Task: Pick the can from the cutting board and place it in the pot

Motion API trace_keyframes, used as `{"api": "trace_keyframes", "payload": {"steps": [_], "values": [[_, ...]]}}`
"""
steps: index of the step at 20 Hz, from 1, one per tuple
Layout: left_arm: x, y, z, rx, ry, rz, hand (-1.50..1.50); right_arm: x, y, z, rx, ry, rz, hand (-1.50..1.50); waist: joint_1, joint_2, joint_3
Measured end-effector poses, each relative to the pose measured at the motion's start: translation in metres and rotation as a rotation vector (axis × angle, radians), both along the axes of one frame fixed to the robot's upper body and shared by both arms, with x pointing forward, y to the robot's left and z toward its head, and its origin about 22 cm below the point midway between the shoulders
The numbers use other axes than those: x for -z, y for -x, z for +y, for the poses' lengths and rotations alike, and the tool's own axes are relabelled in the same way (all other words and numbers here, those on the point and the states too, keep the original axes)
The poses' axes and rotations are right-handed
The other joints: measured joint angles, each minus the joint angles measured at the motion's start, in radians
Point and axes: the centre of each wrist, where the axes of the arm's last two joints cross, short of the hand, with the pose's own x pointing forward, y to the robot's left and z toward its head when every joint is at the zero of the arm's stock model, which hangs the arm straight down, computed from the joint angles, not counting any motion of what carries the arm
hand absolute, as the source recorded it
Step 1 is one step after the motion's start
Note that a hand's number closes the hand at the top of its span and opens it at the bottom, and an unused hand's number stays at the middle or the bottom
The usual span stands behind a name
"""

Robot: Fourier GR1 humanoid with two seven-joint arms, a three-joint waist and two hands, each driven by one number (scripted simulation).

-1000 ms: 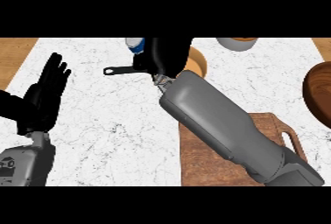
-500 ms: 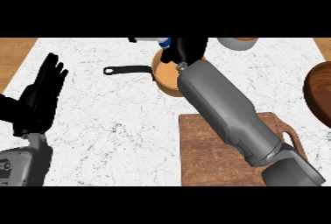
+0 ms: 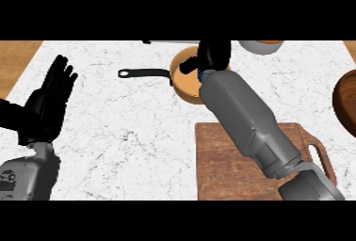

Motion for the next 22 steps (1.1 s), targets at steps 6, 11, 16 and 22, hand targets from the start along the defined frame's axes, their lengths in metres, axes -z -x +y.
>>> {"api": "trace_keyframes", "payload": {"steps": [6, 11, 16, 22], "values": [[0.002, -0.002, 0.000, -0.005, 0.002, -0.002, 0.00, -0.003, 0.000, -0.012, -0.076, -0.250, -0.126, -1.50, 0.000, 0.000, 0.001], [0.003, 0.001, 0.006, -0.019, 0.004, -0.003, 0.00, -0.005, -0.003, -0.026, -0.088, -0.421, -0.224, -1.50, -0.014, -0.006, 0.001], [0.005, 0.006, 0.010, -0.041, 0.003, 0.011, 0.00, 0.004, -0.003, -0.053, -0.096, -0.519, -0.260, -1.50, -0.038, -0.015, 0.000], [0.008, 0.011, 0.014, -0.061, 0.002, 0.022, 0.00, 0.003, 0.007, -0.097, -0.125, -0.582, -0.268, -1.50, -0.060, -0.023, -0.001]]}}
